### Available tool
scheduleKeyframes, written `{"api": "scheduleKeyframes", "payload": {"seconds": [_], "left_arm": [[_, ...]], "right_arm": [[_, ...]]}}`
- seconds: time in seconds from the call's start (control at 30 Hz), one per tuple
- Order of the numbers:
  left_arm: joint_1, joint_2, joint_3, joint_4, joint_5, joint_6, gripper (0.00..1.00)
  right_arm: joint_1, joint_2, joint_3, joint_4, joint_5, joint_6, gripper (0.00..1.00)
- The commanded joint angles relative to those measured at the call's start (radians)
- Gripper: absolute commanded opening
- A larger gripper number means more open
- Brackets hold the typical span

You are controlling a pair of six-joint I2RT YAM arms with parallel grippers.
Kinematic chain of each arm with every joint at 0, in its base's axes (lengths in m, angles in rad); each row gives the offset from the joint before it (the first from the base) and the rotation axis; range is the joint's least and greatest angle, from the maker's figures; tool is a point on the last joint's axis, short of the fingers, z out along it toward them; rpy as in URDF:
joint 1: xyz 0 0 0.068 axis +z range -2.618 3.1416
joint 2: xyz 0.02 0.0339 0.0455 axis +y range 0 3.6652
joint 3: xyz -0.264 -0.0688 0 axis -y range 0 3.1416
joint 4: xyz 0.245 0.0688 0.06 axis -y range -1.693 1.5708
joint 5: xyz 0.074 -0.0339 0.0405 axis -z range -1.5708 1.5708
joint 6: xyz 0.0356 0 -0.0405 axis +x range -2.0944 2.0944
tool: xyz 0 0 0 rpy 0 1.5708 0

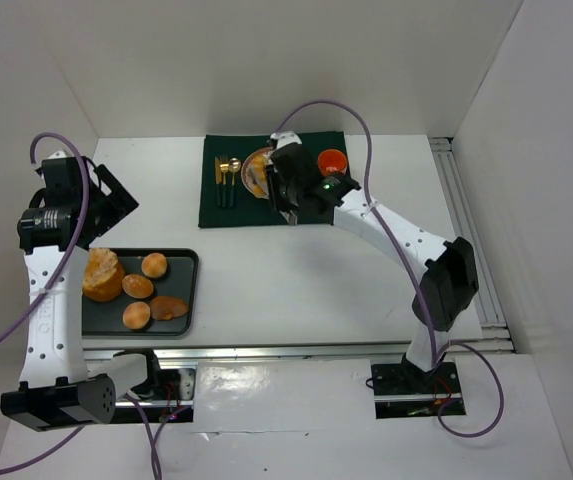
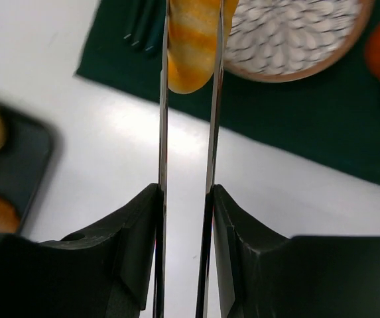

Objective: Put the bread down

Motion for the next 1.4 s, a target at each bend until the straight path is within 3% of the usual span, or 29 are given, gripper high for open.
{"api": "scheduleKeyframes", "payload": {"seconds": [0.0,0.33,0.47,0.5,0.6,0.83,1.03,1.17,1.37], "left_arm": [[0.008,-0.022,0.011,0.019,0.020,-0.002,0.99],[0.018,-0.013,-0.032,0.050,0.071,0.007,0.99],[0.018,0.007,-0.041,0.050,0.091,0.007,0.99],[0.018,0.007,-0.050,0.050,0.091,0.007,0.99],[0.018,0.007,-0.050,0.050,0.091,0.007,0.99],[0.027,0.007,-0.050,0.059,0.101,0.019,0.99],[0.027,0.026,-0.050,0.070,0.124,0.033,0.99],[0.027,0.014,-0.073,0.080,0.180,0.024,0.99],[0.027,0.004,-0.103,0.071,0.170,-0.005,0.99]], "right_arm": [[-0.033,-0.016,-0.026,0.148,0.135,-0.025,0.32],[-0.163,0.200,0.023,0.277,0.196,-0.125,0.34],[-0.186,0.225,0.014,0.319,0.196,-0.125,0.41],[-0.186,0.237,0.014,0.308,0.206,-0.125,0.49],[-0.197,0.237,0.023,0.308,0.186,-0.116,0.61],[-0.197,0.132,0.023,0.317,0.135,-0.106,0.62],[-0.111,0.099,0.024,0.372,0.104,-0.106,0.62],[-0.039,0.218,0.110,0.387,0.014,-0.097,0.62],[0.038,0.462,0.368,0.433,-0.024,-0.074,0.62]]}}
